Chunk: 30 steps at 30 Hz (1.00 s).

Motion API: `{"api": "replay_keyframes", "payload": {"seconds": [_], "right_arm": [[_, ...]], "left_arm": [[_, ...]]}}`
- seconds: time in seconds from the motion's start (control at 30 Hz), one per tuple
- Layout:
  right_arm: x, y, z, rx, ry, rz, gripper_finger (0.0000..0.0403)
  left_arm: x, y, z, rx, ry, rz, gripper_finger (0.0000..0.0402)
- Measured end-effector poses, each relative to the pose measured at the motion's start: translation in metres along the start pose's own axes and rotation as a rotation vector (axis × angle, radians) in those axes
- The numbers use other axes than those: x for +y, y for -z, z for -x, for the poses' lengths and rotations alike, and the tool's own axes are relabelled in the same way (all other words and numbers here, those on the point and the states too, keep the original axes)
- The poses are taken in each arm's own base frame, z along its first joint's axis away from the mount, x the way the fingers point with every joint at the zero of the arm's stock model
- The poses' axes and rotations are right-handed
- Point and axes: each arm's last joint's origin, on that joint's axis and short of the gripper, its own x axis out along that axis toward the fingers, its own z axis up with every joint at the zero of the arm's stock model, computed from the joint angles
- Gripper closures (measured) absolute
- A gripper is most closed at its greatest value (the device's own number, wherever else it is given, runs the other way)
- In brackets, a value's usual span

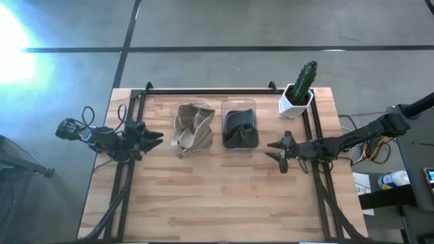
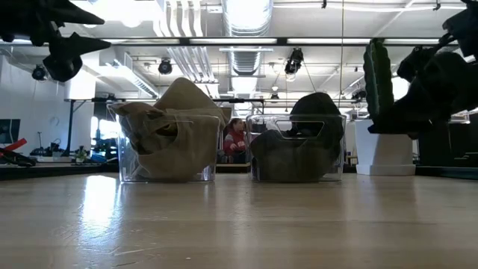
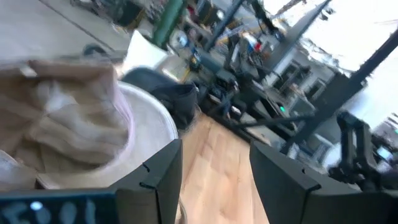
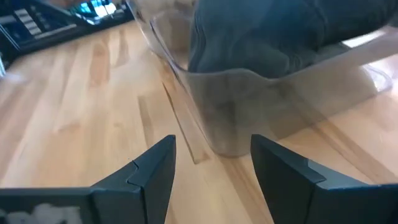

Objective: Pick & Place hat
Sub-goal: Return to Home Position

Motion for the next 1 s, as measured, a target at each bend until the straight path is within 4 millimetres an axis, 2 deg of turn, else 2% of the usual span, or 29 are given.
{"api": "replay_keyframes", "payload": {"seconds": [0.1,0.23,0.43,0.67,0.73,0.9,1.0], "right_arm": [[0.0,0.001,0.0,0.008,0.004,0.004,0.0199],[0.0,0.001,0.0,0.008,0.003,0.004,0.0199],[0.0,0.001,0.0,0.008,0.003,0.004,0.0199],[0.0,0.001,0.0,0.007,0.003,0.003,0.0199],[0.0,0.001,0.0,0.006,0.003,0.003,0.0199],[0.0,0.0,0.0,0.004,0.002,0.002,0.0199],[0.0,0.0,0.0,0.004,0.002,0.002,0.0199]], "left_arm": [[0.0,0.002,-0.001,0.027,0.01,-0.018,0.0221],[0.001,0.004,-0.001,0.031,0.009,-0.192,0.0221],[0.001,0.01,-0.005,-0.096,0.119,-0.416,0.0221],[0.021,0.036,-0.018,-0.264,0.307,-0.388,0.0221],[0.023,0.033,-0.018,-0.26,0.342,-0.4,0.0221],[0.034,0.029,-0.02,-0.268,0.296,-0.448,0.0221],[0.044,0.034,-0.022,-0.183,0.21,-0.408,0.0221]]}}
